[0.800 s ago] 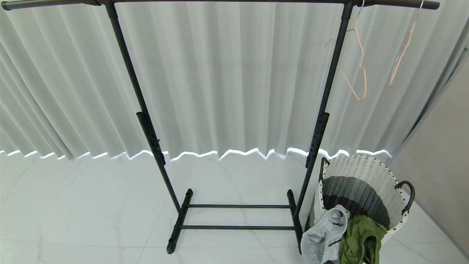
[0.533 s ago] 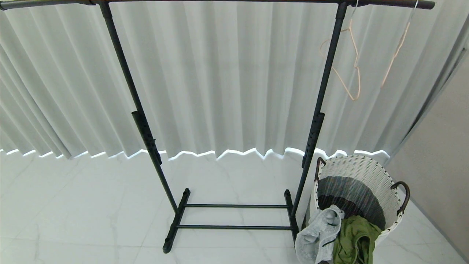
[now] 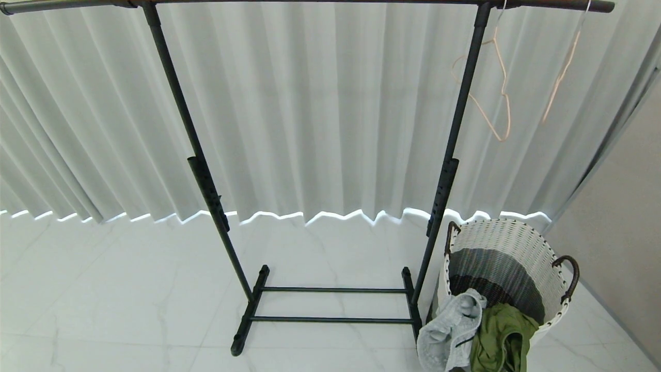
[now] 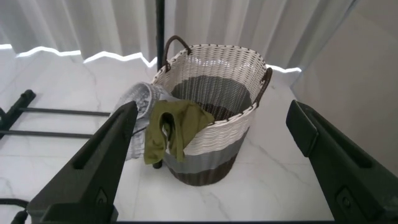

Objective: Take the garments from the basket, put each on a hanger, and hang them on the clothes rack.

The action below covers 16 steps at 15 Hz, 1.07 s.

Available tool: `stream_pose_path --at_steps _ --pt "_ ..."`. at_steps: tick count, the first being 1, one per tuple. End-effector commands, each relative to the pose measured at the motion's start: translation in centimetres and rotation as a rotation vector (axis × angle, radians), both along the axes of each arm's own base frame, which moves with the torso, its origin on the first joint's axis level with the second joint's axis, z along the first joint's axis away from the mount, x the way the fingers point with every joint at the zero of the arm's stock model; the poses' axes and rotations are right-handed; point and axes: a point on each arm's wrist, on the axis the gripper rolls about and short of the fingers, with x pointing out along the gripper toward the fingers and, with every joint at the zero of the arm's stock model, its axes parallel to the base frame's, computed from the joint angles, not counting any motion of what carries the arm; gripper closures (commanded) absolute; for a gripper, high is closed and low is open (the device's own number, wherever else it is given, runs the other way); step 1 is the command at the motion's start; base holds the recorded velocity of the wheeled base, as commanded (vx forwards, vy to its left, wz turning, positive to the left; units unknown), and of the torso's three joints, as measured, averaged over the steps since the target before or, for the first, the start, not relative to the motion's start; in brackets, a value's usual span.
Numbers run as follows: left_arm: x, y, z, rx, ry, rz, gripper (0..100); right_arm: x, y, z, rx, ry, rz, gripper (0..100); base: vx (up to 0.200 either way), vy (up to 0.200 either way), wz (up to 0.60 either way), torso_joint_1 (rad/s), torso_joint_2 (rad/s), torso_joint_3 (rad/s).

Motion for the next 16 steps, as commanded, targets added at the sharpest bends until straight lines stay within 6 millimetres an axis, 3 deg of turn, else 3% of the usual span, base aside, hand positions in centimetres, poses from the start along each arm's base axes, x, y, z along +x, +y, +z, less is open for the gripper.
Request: stream_pose_path --at_steps 1,10,16 --pt "0.01 0.0 0.02 0.0 0.0 0.0 0 0.0 0.0 0.0 -0.001 0.0 0.0 0 0.0 0.0 0.0 0.0 0.0 0.0" --pt "0.01 0.0 0.02 0.0 0.0 0.0 0 0.01 0.0 0.0 -0.003 0.001 0.0 0 0.178 0.0 0.0 -0.053 0.22 0.16" --pt "0.01 0.0 0.02 0.0 0.0 0.0 0 -0.11 0.03 0.49 -0.082 -0.03 0.015 0 0.0 0.0 0.0 0.0 0.0 0.0"
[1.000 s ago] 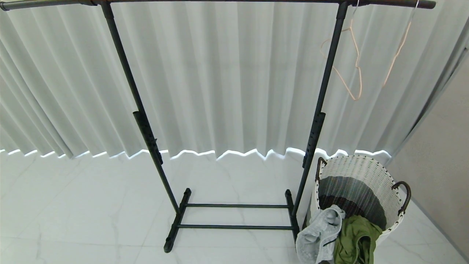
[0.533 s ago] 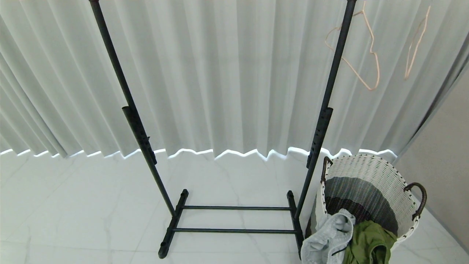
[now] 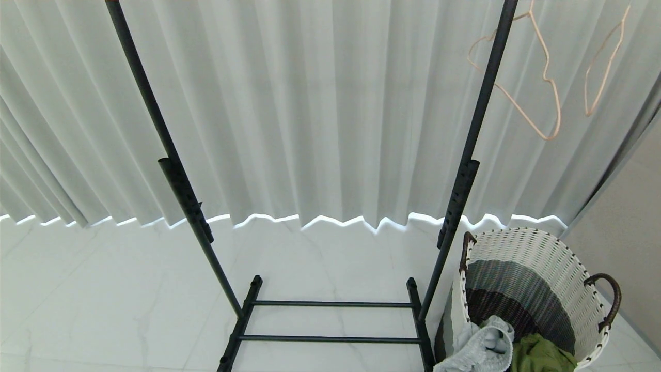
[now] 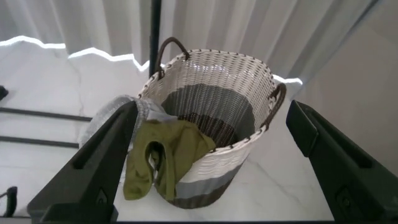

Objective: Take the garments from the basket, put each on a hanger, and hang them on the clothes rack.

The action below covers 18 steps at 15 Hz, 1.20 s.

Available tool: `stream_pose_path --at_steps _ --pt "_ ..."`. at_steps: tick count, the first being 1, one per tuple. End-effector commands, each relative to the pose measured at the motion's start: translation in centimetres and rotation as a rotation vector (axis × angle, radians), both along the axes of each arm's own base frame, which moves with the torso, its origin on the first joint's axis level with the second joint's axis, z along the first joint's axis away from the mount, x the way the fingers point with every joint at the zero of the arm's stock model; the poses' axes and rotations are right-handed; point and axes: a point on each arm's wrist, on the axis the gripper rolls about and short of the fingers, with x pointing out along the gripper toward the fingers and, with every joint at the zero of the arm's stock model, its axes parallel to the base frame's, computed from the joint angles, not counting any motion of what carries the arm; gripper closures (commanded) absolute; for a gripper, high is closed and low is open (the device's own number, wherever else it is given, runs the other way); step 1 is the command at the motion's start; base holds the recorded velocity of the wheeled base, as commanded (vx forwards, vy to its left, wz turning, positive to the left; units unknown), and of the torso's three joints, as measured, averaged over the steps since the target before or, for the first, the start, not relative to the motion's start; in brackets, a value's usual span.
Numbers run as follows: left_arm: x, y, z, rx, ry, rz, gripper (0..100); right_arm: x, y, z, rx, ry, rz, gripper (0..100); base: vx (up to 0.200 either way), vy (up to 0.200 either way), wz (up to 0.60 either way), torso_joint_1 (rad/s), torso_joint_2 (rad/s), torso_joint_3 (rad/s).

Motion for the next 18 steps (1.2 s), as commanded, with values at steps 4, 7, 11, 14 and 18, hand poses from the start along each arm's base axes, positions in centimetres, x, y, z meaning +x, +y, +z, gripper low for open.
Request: stream_pose_path --at_steps 4,7,11,14,18 --pt "0.0 0.0 0.0 0.0 0.001 0.0 0 2.0 0.1 6.2 -0.15 0.128 0.11 0 0.0 0.0 0.0 0.0 0.0 0.0" --pt "0.0 0.0 0.0 0.008 0.0 -0.006 0 6.1 0.2 5.3 -0.412 0.474 0.159 0 0.0 0.0 0.0 0.0 0.0 0.0" --pt "0.0 -0.1 0.0 -0.005 0.001 -0.027 0 9.4 0.2 1.8 -0.692 0.78 0.29 0 0.0 0.0 0.0 0.0 0.0 0.0" --pt "0.0 -0.1 0.0 -0.005 0.002 -0.033 0 9.4 0.2 -1.1 -0.76 0.824 0.349 0 0.0 0.0 0.0 0.0 0.0 0.0" --pt "0.0 -0.1 0.0 0.001 0.001 -0.033 0 11.2 0.6 -2.1 -0.8 0.894 0.425 0 0.0 0.0 0.0 0.0 0.0 0.0"
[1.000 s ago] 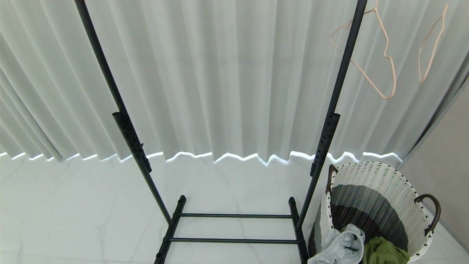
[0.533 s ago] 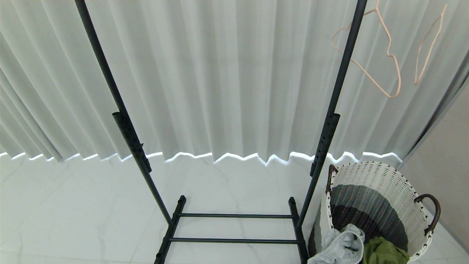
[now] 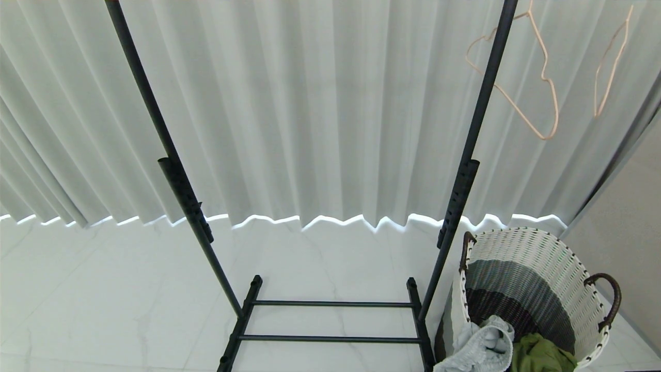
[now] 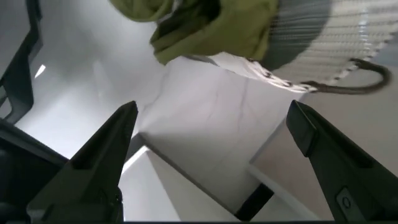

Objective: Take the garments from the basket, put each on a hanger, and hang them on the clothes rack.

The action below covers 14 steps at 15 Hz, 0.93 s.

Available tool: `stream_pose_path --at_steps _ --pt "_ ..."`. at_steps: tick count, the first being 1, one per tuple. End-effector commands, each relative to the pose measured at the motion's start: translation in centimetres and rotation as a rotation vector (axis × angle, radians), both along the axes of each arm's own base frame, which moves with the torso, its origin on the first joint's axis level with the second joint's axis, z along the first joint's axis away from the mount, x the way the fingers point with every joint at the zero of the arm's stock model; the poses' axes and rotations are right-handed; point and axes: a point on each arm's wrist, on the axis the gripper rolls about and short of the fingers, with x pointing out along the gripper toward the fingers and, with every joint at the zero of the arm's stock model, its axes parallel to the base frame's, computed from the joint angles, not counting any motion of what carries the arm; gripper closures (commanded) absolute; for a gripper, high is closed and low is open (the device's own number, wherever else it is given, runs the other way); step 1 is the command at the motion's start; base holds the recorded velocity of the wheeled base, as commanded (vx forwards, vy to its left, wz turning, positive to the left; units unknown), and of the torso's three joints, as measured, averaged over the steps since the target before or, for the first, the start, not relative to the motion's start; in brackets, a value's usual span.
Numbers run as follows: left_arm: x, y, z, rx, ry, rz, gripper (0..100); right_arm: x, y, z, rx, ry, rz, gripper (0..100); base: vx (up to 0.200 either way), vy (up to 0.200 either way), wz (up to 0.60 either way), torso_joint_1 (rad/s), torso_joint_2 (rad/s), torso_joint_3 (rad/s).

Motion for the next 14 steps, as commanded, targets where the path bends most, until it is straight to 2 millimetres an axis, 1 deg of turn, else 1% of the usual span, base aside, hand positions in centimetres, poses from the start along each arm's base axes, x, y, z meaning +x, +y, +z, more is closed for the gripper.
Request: stream_pose_path --at_steps 1,4,6,8,14 --pt "0.0 0.0 0.0 -0.001 0.001 0.0 0 1.7 0.4 -1.4 -0.011 0.114 0.031 0 0.0 0.0 0.0 0.0 0.0 0.0" --pt "0.0 0.0 0.0 -0.004 0.002 0.0 0 4.8 1.1 -2.2 -0.009 0.058 0.061 0 0.0 0.0 0.0 0.0 0.0 0.0" --pt "0.0 0.0 0.0 -0.004 0.002 0.0 0 6.5 1.4 -2.7 -0.009 0.008 0.073 0 0.0 0.0 0.0 0.0 0.0 0.0" --pt "0.0 0.0 0.0 0.002 0.001 0.002 0 7.2 1.5 -2.9 -0.01 -0.013 0.071 0 0.0 0.0 0.0 0.0 0.0 0.0" --pt "0.0 0.0 0.0 0.002 0.001 0.002 0 7.6 1.5 -3.0 0.0 -0.036 0.065 0 0.0 0.0 0.0 0.0 0.0 0.0"
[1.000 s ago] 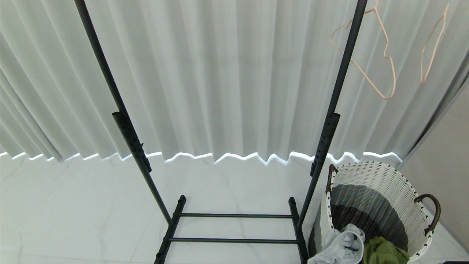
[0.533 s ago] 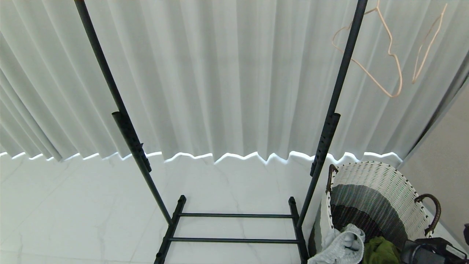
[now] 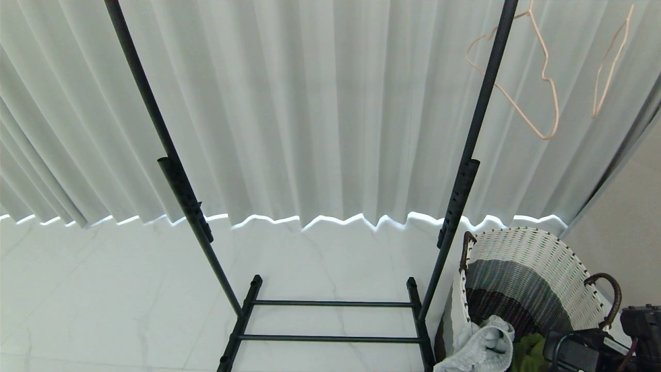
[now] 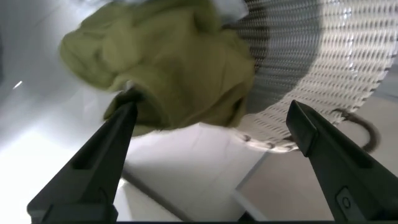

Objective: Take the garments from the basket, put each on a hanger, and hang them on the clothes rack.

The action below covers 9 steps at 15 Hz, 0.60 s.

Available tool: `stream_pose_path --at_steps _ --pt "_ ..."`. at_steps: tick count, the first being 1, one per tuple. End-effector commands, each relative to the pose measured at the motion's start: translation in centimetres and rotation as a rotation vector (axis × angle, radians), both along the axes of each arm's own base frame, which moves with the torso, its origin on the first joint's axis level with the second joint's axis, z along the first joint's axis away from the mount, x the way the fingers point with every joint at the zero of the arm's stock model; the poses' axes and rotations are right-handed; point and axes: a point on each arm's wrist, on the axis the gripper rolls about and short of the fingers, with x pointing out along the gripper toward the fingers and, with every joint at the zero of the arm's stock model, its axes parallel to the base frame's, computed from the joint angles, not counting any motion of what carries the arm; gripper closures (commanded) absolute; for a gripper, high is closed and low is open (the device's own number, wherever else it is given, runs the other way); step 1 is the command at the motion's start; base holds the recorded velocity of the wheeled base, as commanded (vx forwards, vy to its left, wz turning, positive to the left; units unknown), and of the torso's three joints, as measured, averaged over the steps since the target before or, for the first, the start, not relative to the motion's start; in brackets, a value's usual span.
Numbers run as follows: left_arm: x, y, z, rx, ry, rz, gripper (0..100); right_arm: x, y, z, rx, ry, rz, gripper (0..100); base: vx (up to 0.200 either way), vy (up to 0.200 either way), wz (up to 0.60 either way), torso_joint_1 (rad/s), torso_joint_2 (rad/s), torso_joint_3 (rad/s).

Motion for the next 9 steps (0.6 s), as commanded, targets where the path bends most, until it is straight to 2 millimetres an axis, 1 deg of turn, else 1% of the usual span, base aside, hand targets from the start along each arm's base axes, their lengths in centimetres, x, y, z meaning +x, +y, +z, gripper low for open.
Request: stream_pose_path --at_steps 1,2,3,6,9 --pt "0.0 0.0 0.0 0.0 0.001 0.0 0 0.4 0.1 -0.2 0.002 -0.01 -0.001 0 0.0 0.0 0.0 0.0 0.0 0.0" --pt "0.0 0.0 0.0 -0.003 0.002 -0.001 0 0.9 0.1 -0.2 0.006 -0.038 -0.001 0 0.0 0.0 0.0 0.0 0.0 0.0" --pt "0.0 0.0 0.0 -0.003 0.002 -0.001 0 1.3 0.2 -0.2 0.009 -0.066 -0.001 100 0.0 0.0 0.0 0.0 0.0 0.0" --pt "0.0 0.0 0.0 0.002 0.001 0.0 0 1.8 0.3 0.2 0.006 -0.128 -0.001 100 0.0 0.0 0.0 0.0 0.0 0.0" --pt "0.0 0.0 0.0 0.0 0.001 0.0 0 1.2 0.0 2.1 -0.014 -0.242 -0.052 100 0.0 0.0 0.0 0.0 0.0 0.0"
